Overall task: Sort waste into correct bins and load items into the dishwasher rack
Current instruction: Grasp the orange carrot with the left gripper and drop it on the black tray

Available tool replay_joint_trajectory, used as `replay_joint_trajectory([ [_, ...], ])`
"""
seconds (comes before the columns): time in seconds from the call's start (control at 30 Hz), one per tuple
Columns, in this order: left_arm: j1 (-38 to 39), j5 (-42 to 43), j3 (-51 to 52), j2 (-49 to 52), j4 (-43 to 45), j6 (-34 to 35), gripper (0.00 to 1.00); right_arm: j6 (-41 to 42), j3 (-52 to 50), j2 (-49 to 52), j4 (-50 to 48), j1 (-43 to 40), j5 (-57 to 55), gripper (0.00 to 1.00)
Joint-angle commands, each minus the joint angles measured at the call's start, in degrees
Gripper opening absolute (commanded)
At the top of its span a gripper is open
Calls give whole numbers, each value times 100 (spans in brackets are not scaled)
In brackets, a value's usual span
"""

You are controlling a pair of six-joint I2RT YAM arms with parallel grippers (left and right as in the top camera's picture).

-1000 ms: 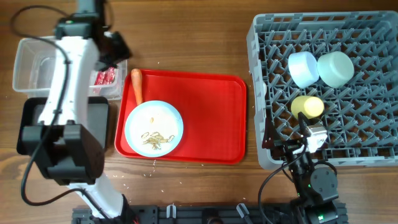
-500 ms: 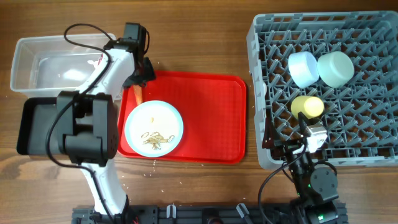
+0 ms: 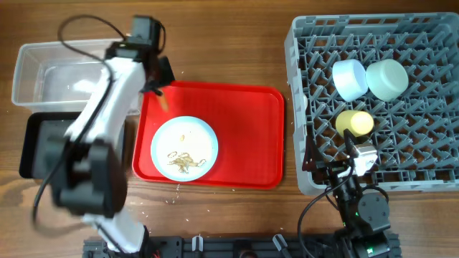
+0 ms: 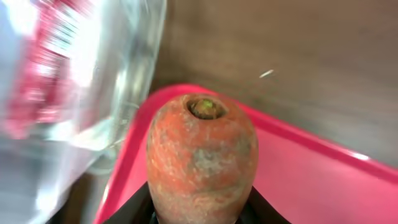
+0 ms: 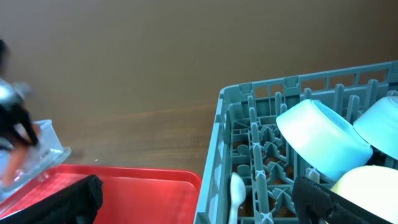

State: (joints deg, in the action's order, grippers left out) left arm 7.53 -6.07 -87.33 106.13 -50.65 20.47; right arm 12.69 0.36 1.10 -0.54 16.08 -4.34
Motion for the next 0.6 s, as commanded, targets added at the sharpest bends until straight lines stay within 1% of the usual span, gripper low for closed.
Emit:
replay_joint_trajectory([
  [0.0, -118, 26, -201, -1180, -457, 417, 34, -63, -7, -46, -33, 9, -35, 100],
  [0.1, -560, -494, -197, -1633, -1532, 1497, 34, -61, -7, -46, -33, 9, -35, 100],
  [0.17, -992, -861, -162, -1676, -2103, 1915, 27, -61, -7, -46, -33, 9, -35, 100],
  [0.2, -1207, -925, -90, -1676, -2271, 2050, 27, -63, -7, -46, -33, 9, -35, 100],
  [0.27, -1827, -925, 330, -1679, -2347, 2229, 27, -61, -7, -46, -33, 9, -35, 100],
  [0.33, -2490, -769, 986, -1676, -1976, 2371, 27, -61, -7, -46, -33, 9, -35, 100],
  [0.4, -2992, -387, 1539, -1676, -1427, 2350, 34, -63, -7, -46, -33, 9, -35, 100],
  [0.43, -3211, -136, 1792, -1676, -1141, 2350, 52, -63, -7, -46, -33, 9, -35, 100],
  [0.47, -3425, 337, 2041, -1676, -811, 2350, 64, -61, -7, -46, -33, 9, -35, 100],
  [0.5, -3593, 844, 2181, -1674, -623, 2291, 70, -61, -7, -46, -33, 9, -35, 100],
  [0.57, -3692, 1233, 2175, -1681, -566, 2065, 77, -63, -7, -46, -33, 9, -35, 100],
])
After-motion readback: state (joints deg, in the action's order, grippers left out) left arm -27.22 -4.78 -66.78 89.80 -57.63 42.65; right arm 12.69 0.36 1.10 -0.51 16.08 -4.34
